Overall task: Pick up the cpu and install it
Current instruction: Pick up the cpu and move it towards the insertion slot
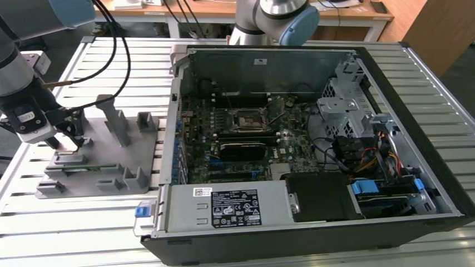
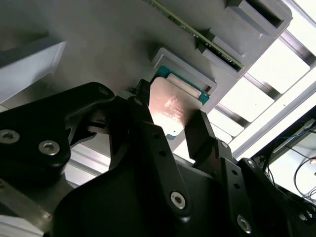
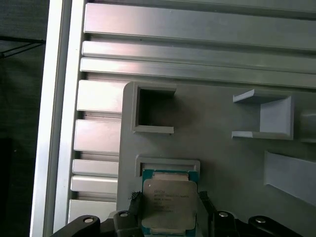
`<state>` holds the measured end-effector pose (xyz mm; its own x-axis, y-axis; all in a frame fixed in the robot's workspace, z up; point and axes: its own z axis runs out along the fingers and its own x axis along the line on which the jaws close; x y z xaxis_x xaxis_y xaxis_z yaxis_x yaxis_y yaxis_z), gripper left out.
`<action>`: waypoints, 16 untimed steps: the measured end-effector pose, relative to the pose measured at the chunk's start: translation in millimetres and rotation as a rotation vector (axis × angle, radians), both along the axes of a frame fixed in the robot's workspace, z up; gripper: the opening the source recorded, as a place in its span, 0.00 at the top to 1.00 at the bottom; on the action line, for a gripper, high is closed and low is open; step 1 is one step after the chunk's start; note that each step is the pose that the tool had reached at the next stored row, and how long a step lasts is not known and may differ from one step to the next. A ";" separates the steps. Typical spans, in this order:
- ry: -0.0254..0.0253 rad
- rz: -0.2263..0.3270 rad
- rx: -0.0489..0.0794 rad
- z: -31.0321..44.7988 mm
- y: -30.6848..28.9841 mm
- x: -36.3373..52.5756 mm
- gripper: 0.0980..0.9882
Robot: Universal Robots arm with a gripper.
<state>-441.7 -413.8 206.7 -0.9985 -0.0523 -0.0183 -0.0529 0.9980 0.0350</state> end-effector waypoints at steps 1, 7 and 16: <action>0.0000 0.000 0.000 1.3 0.0 0.0 0.52; -0.0001 0.000 0.000 8.0 0.0 -0.1 0.52; -0.0002 0.000 0.000 15.5 0.0 -0.1 0.52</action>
<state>-441.8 -413.7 222.2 -0.9985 -0.0524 -0.0185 -0.0530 0.9980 0.0354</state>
